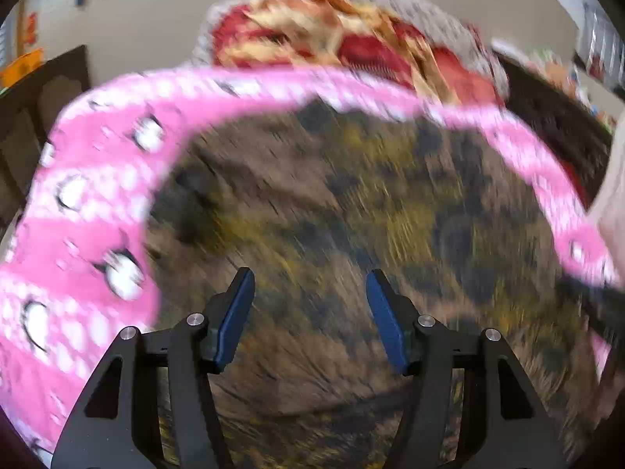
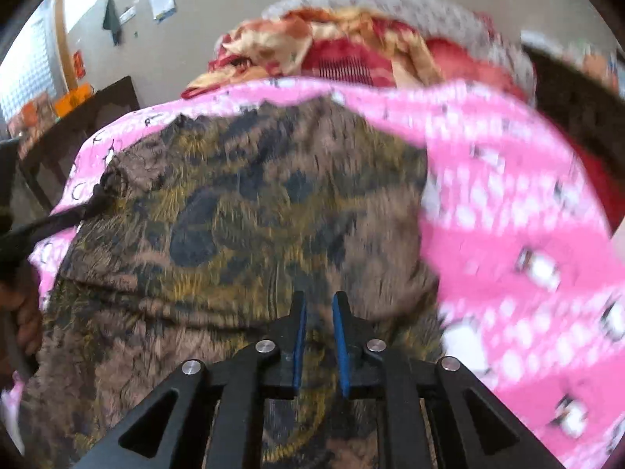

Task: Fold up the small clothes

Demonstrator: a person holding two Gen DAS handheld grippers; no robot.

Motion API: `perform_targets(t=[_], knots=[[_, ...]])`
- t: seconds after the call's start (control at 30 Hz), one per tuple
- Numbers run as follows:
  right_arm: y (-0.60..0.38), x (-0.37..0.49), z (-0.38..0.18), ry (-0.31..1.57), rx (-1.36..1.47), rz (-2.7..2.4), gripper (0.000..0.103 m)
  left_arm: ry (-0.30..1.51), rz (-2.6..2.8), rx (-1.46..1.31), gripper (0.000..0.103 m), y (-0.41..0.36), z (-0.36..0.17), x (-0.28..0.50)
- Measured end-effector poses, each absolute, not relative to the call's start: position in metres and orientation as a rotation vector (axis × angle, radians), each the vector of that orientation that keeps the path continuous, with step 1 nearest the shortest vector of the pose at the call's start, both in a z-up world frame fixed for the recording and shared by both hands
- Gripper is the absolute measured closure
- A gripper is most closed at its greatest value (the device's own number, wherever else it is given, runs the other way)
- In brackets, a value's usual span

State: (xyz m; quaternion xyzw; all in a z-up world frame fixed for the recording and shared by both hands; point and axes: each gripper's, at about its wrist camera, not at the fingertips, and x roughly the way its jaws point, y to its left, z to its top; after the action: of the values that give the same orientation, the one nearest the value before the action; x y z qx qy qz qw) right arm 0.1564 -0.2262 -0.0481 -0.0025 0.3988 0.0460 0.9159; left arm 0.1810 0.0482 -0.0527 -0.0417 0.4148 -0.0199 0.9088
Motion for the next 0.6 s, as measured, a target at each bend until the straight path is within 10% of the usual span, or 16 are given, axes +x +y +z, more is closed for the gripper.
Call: perform_targets(t=[0.1, 0.6], knots=[[-0.229, 0.177, -0.074, 0.950, -0.003, 0.019, 0.069, 0.890, -0.032, -0.070, 0.042, 0.040, -0.079, 0.181], [-0.193, 0.232, 0.032, 1.016, -0.220, -0.058, 0.067, 0.978, 0.134, 0.112, 0.042, 0.024, 0.042, 0.261]])
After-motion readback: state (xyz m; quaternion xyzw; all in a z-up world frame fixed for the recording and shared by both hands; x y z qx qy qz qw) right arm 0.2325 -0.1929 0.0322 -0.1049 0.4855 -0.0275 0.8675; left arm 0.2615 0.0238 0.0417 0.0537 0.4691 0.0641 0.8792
